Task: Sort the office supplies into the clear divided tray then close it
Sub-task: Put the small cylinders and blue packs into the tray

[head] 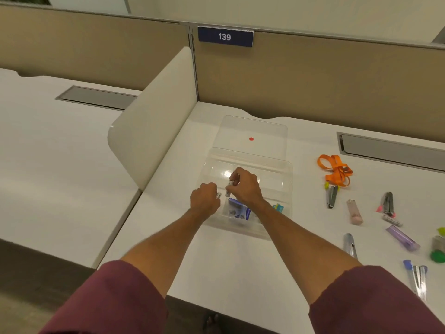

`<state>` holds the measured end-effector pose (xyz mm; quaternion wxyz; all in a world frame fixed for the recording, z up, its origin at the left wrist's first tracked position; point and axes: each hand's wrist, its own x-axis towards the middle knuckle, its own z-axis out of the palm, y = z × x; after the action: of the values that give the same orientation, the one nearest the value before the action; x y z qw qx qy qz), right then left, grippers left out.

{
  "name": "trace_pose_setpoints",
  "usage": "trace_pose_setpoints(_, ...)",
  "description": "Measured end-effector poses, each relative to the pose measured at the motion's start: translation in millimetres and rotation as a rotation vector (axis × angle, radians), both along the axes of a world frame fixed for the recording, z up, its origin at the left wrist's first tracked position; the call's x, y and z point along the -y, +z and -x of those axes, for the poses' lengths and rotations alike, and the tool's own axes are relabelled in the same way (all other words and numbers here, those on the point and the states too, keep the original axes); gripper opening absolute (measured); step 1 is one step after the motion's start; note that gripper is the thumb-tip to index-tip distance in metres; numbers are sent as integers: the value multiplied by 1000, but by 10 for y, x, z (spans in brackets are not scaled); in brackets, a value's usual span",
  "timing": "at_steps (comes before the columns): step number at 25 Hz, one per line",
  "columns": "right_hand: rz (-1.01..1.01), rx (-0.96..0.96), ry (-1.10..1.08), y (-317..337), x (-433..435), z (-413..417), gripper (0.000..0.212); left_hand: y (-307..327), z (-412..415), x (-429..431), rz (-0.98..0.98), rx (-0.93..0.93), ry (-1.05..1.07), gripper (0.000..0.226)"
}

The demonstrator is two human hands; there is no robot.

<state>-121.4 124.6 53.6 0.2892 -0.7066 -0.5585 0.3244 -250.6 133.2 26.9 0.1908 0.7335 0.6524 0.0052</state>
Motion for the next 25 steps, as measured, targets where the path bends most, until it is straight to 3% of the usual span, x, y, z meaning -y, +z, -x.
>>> trace_pose_setpoints(3,21,59,44,-65,-33,112,19,-56,23,-38,33,-42,-41,23)
trace_pose_setpoints(7,85,338,204,-188,-52,250,13,-104,50,-40,39,-86,-110,26)
trace_pose_setpoints(12,146,574,286,-246,-84,354,9,-121,142,-67,15,20,-50,22)
trace_pose_setpoints(16,122,579,297,-259,-57,365,20,-77,158,-122,-26,101,-42,23)
trace_pose_setpoints(20,10,519,140,-193,78,79,30,-12,-5,-129,-82,126,-122,25)
trace_pose_setpoints(25,9,485,-59,-202,530,-710,34,88,-640,-27,-123,103,-289,34)
